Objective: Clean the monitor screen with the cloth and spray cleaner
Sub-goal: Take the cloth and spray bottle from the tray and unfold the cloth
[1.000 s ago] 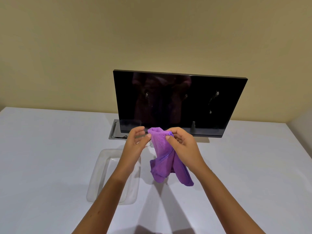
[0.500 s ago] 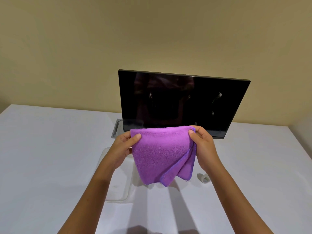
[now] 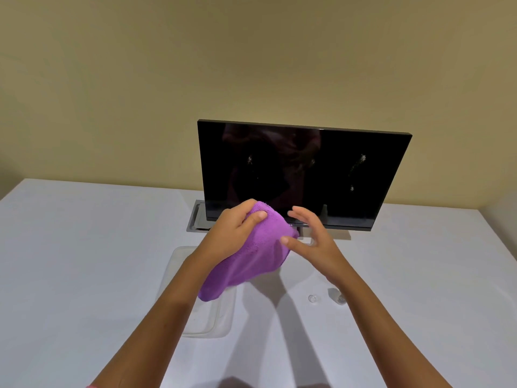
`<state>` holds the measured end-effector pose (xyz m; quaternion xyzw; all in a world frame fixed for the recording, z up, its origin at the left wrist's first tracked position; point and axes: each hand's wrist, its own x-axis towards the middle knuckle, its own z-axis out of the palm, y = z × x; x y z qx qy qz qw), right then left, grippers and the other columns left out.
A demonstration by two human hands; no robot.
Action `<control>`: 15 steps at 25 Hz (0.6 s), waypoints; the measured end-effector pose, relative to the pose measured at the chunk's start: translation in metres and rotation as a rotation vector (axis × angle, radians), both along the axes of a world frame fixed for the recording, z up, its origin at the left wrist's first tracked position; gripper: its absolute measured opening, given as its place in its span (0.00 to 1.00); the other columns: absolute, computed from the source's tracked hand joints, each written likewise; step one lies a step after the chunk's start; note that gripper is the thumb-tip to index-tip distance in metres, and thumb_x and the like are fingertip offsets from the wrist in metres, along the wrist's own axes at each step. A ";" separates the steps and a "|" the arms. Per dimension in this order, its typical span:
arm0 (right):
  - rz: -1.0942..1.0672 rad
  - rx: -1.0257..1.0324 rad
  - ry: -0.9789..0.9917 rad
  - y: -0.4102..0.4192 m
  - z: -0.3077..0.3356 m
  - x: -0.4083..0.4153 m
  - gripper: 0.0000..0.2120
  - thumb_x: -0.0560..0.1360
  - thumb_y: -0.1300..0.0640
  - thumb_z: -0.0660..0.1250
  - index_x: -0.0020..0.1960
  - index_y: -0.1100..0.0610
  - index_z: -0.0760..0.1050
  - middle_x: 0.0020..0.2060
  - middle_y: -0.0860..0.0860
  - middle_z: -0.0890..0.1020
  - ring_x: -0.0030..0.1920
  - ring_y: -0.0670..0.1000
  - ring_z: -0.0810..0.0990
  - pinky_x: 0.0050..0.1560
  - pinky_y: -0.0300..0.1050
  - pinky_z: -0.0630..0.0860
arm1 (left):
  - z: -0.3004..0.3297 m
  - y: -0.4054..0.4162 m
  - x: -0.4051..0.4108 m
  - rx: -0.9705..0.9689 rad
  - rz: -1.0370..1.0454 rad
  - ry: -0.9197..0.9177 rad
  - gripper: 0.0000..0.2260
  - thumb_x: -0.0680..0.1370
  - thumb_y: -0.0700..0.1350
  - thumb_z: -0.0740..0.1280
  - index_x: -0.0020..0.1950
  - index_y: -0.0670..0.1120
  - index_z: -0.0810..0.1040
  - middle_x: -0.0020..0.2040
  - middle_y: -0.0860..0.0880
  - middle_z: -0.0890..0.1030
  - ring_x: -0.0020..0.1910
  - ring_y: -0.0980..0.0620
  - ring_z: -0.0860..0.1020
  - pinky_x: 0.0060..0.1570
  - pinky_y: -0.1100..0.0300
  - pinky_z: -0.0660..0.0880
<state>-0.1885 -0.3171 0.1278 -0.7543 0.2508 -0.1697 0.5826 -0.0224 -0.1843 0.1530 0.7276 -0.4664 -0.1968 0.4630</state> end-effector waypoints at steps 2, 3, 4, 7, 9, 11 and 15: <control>0.153 -0.036 0.013 0.002 0.008 0.006 0.29 0.69 0.47 0.75 0.67 0.43 0.69 0.62 0.39 0.76 0.64 0.36 0.71 0.59 0.30 0.71 | -0.002 -0.003 -0.002 0.034 -0.040 -0.049 0.09 0.81 0.52 0.59 0.48 0.49 0.74 0.36 0.43 0.77 0.34 0.47 0.75 0.37 0.52 0.72; 0.195 -0.031 0.017 0.003 0.010 0.009 0.25 0.70 0.49 0.75 0.65 0.44 0.72 0.59 0.40 0.78 0.61 0.38 0.74 0.57 0.31 0.73 | -0.005 -0.004 -0.003 0.042 -0.047 -0.068 0.09 0.81 0.53 0.58 0.48 0.50 0.73 0.35 0.45 0.77 0.33 0.49 0.75 0.34 0.56 0.71; 0.206 -0.014 0.012 0.005 0.011 0.013 0.21 0.71 0.50 0.75 0.62 0.45 0.75 0.55 0.42 0.81 0.57 0.40 0.78 0.54 0.32 0.75 | -0.007 -0.004 -0.003 0.048 -0.044 -0.088 0.09 0.81 0.53 0.57 0.48 0.51 0.72 0.34 0.47 0.77 0.32 0.52 0.74 0.32 0.60 0.69; 0.146 0.043 -0.021 0.007 0.009 0.018 0.11 0.72 0.52 0.74 0.53 0.50 0.80 0.46 0.46 0.84 0.48 0.46 0.82 0.48 0.39 0.78 | -0.015 -0.003 -0.007 0.077 0.022 -0.136 0.10 0.81 0.54 0.57 0.49 0.50 0.72 0.36 0.51 0.78 0.35 0.55 0.76 0.34 0.64 0.70; 0.128 0.055 -0.016 0.009 0.004 0.020 0.09 0.71 0.51 0.74 0.50 0.50 0.80 0.44 0.47 0.83 0.45 0.46 0.82 0.46 0.39 0.79 | -0.021 -0.001 -0.010 0.068 0.101 -0.050 0.13 0.80 0.57 0.58 0.50 0.49 0.75 0.40 0.51 0.80 0.40 0.54 0.79 0.39 0.63 0.74; 0.090 0.061 -0.015 0.011 -0.001 0.021 0.09 0.71 0.50 0.74 0.48 0.51 0.80 0.42 0.47 0.83 0.43 0.46 0.82 0.44 0.39 0.80 | -0.028 0.003 -0.010 0.076 0.129 0.211 0.19 0.76 0.62 0.61 0.51 0.48 0.79 0.44 0.48 0.83 0.43 0.50 0.82 0.44 0.57 0.78; -0.023 0.085 0.002 0.010 -0.018 0.018 0.09 0.71 0.51 0.74 0.48 0.54 0.79 0.44 0.50 0.83 0.45 0.51 0.83 0.47 0.48 0.80 | -0.050 0.011 -0.013 0.154 0.000 0.680 0.21 0.72 0.60 0.70 0.50 0.42 0.82 0.48 0.40 0.84 0.46 0.43 0.83 0.48 0.51 0.78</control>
